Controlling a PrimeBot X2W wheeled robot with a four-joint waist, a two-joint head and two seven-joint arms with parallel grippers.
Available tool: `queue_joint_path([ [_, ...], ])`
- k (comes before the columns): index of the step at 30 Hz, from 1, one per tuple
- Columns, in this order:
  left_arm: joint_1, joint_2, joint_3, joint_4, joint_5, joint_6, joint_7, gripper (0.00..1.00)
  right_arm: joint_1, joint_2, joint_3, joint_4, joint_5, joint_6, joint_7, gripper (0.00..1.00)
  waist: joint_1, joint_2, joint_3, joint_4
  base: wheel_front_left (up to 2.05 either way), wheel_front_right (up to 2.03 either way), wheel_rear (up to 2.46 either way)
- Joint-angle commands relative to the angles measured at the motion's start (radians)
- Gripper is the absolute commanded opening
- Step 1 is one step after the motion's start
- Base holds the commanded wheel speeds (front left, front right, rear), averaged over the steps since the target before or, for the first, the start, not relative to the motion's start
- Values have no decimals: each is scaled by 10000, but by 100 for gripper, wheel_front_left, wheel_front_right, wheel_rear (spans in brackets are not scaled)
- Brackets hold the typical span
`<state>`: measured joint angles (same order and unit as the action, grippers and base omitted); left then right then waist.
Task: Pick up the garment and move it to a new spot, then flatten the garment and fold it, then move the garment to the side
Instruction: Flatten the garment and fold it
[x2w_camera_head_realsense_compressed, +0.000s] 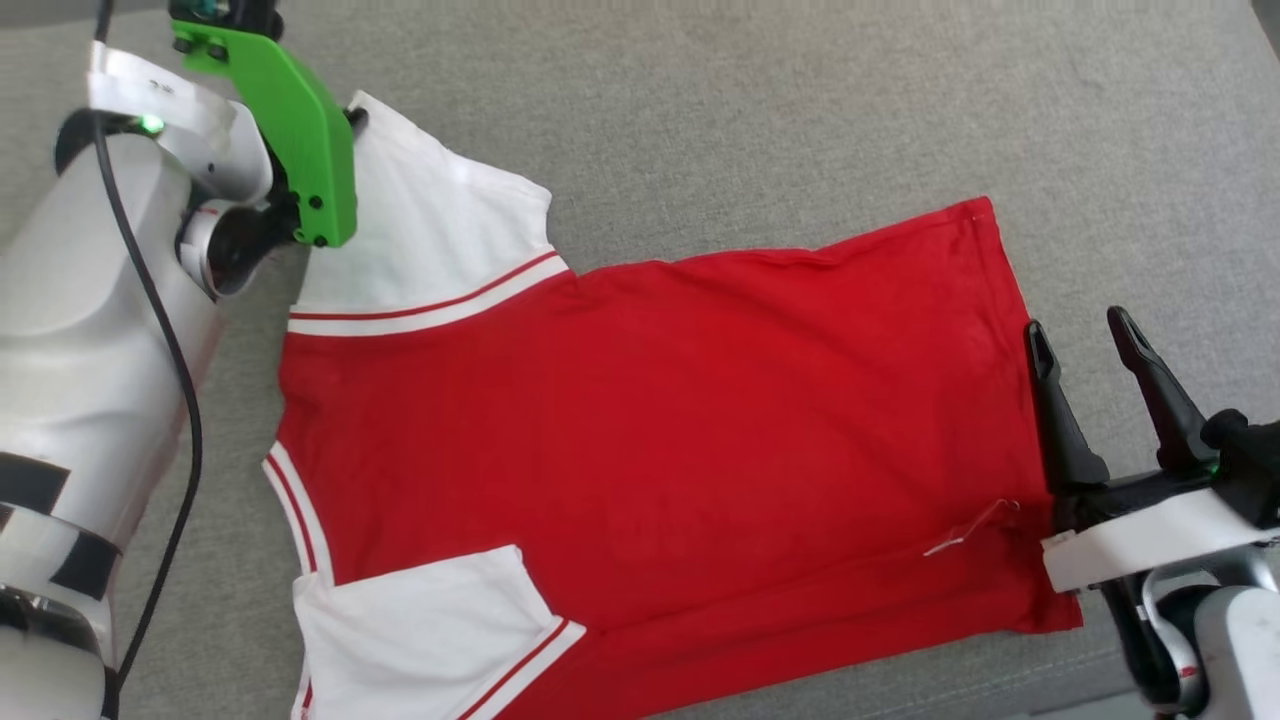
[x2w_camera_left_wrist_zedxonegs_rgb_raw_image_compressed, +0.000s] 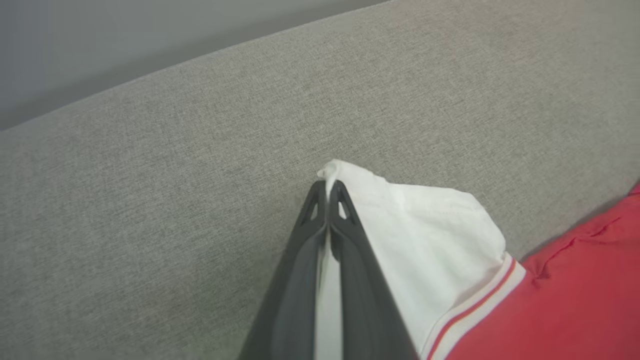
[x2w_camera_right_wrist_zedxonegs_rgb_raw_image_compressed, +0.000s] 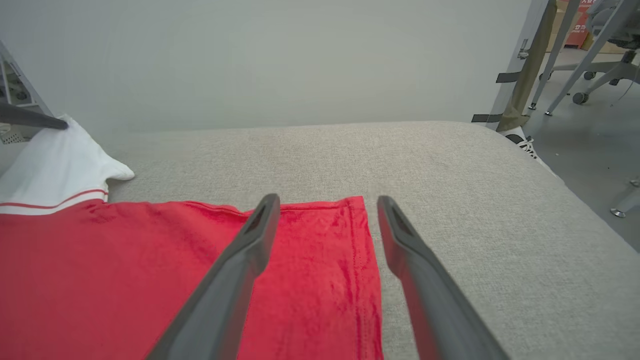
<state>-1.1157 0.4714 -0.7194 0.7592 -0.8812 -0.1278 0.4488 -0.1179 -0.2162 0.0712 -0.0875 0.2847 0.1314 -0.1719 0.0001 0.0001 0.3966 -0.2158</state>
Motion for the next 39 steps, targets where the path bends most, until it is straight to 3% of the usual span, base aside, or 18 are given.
queue_joint_path([
  [1, 282, -13, -46, -113, -175, -28, -81, 0, -87, -294, 30, 60, -15, -7, 435, 100, -1, -1, -528, 432, 0, 0, 0],
  [10, 1216, 65, 53, -1660, -775, 132, 26, 0, -757, -1880, 27, 486, 661, -7, 4697, 100, -1, -1, -1018, 1178, 0, 0, 0],
  [18, 2291, 778, 91, -4637, -848, 959, 287, 0, -2295, -3167, 473, 953, 1670, -7, 7831, 100, -1, -1, -684, 1780, 0, 0, 0],
  [21, 2684, 1080, 184, -5860, -808, 1399, 262, 0, -2914, -3825, 1028, 1226, 1883, -7, 8467, 100, -1, -1, -451, 1998, 0, 0, 0],
  [31, 3586, 1699, 340, -8510, -713, 2322, 236, 0, -4502, -4416, 1765, 2727, 2284, -7, 9055, 100, -1, -1, 285, 2543, 0, 0, 0],
  [39, 3780, 1750, 304, -9211, -680, 2445, 163, 0, -4977, -4733, 2679, 3505, 2334, -7, 8911, 100, -1, -1, 613, 2881, 0, 0, 0],
])
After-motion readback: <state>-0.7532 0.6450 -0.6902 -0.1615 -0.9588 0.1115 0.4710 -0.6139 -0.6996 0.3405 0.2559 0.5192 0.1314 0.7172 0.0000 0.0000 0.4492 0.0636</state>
